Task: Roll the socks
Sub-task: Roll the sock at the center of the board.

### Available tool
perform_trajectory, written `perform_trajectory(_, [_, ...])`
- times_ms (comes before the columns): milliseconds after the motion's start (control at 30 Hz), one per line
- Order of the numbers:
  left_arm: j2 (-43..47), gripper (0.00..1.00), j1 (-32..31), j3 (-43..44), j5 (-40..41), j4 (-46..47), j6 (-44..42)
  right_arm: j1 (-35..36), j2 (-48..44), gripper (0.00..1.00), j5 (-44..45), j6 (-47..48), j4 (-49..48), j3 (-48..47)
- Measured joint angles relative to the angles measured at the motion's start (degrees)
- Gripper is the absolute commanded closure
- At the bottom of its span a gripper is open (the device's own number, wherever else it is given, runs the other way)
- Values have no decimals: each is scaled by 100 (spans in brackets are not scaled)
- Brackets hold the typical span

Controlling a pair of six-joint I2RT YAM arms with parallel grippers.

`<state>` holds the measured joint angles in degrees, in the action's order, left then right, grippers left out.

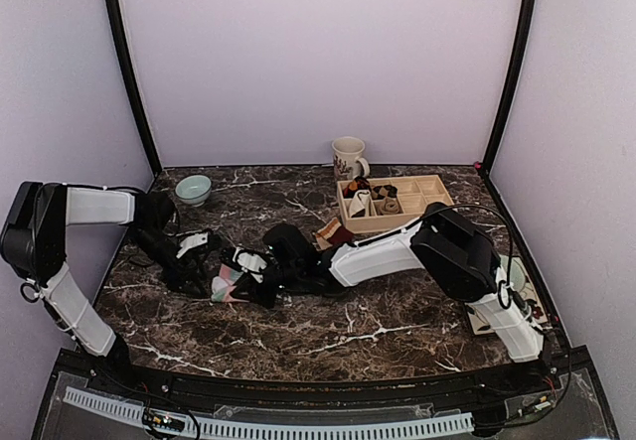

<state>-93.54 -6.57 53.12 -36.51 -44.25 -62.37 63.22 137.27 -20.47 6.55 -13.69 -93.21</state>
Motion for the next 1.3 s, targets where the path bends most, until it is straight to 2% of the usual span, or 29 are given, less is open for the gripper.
perform_trajectory(167, [76,36,-105,-337,-4,44,7,-87,330,98,-369,-511,752,-809])
perform_trajectory(300, [323,29,-24,-573,175,251,155,-127,608,98,-828,-728,1305,-1373])
perform_trajectory(633, [765,29,-144,-785,949,566,195,-212,730,100,-1930,-1405,1604,-1541])
perform_trajectory(767, [807,29,-243,-831,1084,815,162,-227,643,100,-2203,-1932,1368,-1204])
perform_trajectory(867, [841,29,-332,-901,994,981,125,-238,479,100,-2046,-2354,1272,-898])
perform_trajectory(1067, [1259,27,-664,-1043,46,1117,-42,-614,90,100,-1412,-3637,761,-125])
perform_trajectory(1300, [1266,27,-911,-1005,-188,1292,-66,-695,2,100,-822,-4280,535,13])
